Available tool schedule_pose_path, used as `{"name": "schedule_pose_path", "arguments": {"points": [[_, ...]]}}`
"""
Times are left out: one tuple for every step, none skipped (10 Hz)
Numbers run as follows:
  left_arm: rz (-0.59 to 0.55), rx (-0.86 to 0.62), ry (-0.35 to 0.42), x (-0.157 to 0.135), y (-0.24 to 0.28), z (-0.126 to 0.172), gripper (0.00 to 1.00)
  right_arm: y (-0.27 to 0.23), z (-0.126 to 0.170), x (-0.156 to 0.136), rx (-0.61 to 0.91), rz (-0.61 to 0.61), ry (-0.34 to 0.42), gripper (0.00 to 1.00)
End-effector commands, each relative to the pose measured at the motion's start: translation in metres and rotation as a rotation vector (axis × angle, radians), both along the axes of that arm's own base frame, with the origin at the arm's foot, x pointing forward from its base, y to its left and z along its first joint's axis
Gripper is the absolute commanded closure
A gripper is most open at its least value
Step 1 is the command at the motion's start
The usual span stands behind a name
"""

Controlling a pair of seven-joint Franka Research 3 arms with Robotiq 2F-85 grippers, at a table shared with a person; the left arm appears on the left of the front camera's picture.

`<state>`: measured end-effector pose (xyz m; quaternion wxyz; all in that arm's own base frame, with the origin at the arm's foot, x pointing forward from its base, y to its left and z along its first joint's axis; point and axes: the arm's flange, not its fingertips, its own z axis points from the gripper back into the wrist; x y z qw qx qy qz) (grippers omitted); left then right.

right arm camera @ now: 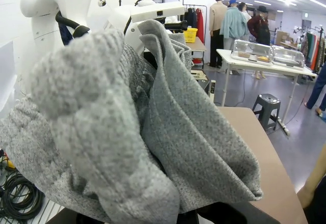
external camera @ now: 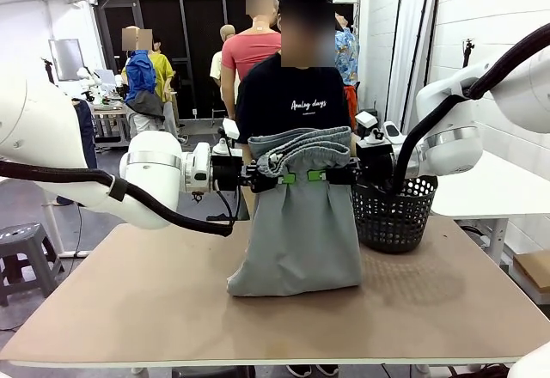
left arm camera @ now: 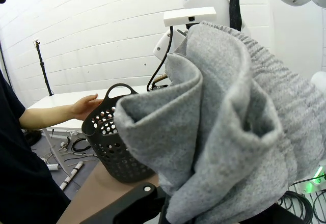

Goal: Fold the training pants.
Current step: Fold the Training pants in half.

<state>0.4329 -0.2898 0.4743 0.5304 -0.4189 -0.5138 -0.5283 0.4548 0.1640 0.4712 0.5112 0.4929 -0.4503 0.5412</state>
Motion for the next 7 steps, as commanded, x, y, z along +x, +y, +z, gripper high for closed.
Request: {"name": "schedule_pose_path", "arguments": {"points": [[-0.009,-0.004,0.011,-0.002,0.009,0.013,1.0,0.008,0.012,0.005,0.022,0.057,0.034,1.0],[-0.007,-0.01,0.016,-0.001,0.016,0.02,1.0,0.012,0.016,0.007,0.03,0.08,0.044,1.0],[-0.008,-0.024,0.011,0.001,0.016,0.026,1.0,0.013,0.026,0.013,0.027,0.113,0.051,1.0],[-0.014,-0.022,0.005,0.0,0.017,0.034,1.0,0.015,0.035,0.014,0.024,0.13,0.042,1.0],[-0.005,-0.009,0.0,0.0,0.023,0.043,1.0,0.023,0.042,0.015,0.021,0.141,0.029,1.0],[0.002,-0.002,-0.01,0.0,0.027,0.05,1.0,0.025,0.048,0.019,0.015,0.15,0.021,1.0],[0.012,0.001,-0.013,0.003,0.029,0.054,1.0,0.025,0.054,0.027,0.01,0.154,0.019,1.0]]}}
